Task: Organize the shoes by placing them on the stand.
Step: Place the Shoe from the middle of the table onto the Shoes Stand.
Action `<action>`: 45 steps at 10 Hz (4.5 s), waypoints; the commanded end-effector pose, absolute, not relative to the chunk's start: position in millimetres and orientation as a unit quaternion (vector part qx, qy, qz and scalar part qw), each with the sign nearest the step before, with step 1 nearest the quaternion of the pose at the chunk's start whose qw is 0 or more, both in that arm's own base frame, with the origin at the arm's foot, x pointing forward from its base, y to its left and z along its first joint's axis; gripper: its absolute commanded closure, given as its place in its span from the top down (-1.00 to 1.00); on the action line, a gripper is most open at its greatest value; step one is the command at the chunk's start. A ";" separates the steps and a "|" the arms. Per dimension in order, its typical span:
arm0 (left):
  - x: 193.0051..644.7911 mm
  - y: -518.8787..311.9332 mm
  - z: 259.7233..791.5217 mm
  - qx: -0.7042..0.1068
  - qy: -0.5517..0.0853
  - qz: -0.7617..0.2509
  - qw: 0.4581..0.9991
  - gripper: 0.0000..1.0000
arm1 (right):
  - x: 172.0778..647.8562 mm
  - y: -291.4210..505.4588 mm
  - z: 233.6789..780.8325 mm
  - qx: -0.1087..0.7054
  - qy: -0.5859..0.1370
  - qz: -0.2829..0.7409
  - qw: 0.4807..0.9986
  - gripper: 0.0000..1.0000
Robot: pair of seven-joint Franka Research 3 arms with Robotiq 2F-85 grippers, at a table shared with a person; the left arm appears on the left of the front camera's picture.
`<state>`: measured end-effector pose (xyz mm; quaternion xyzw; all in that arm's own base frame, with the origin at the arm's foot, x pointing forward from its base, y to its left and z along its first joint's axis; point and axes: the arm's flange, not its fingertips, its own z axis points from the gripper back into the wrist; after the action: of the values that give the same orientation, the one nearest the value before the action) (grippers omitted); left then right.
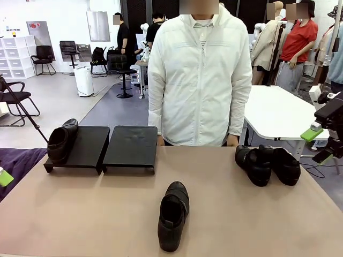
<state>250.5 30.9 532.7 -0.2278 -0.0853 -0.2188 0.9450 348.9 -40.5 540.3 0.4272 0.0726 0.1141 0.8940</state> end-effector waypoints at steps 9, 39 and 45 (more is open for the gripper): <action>380.3 -294.9 496.0 -0.158 -0.047 -0.121 0.979 1.00 | 349.5 -43.9 541.8 0.420 0.076 0.122 0.896 1.00; 418.7 -365.6 336.6 -0.108 0.110 -0.146 0.977 -1.00 | 349.5 -43.9 541.8 0.420 0.076 0.122 0.896 1.00; 378.7 -317.4 418.3 -0.114 -0.043 -0.133 0.984 -1.00 | 349.5 -43.9 541.8 0.420 0.076 0.122 0.896 1.00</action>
<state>404.0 -347.8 393.6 -0.1152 0.0181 -0.1458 0.9824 349.7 -40.7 539.7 0.4264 0.0748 0.1131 0.8943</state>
